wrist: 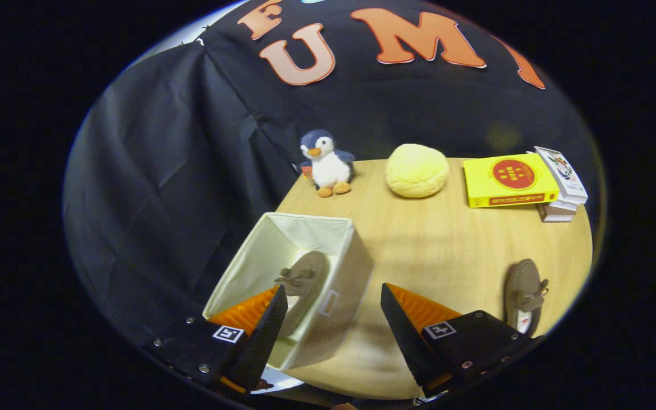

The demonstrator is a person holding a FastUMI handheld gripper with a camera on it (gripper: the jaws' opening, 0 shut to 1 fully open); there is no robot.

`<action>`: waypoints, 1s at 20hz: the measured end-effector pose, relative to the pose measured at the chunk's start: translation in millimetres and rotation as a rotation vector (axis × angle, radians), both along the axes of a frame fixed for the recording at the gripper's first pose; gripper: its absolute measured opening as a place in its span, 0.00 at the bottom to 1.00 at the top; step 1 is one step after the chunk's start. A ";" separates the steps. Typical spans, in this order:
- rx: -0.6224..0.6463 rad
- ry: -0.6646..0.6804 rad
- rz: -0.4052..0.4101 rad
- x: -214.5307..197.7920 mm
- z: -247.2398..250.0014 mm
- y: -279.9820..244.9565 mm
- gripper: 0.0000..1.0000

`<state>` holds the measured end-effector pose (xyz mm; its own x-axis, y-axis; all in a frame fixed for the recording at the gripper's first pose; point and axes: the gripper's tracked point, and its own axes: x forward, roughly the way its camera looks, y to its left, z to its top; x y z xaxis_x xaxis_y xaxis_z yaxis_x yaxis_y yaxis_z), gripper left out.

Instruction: Open the storage box then place both shoes into the box .Put the left shoe in first, then the right shoe, with the right side of both shoes facing outward in a uniform manner.

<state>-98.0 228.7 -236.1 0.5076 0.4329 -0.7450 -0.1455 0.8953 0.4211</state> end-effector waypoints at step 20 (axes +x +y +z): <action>-0.375 0.118 -0.094 -77.8 -142.0 -272.5 0.94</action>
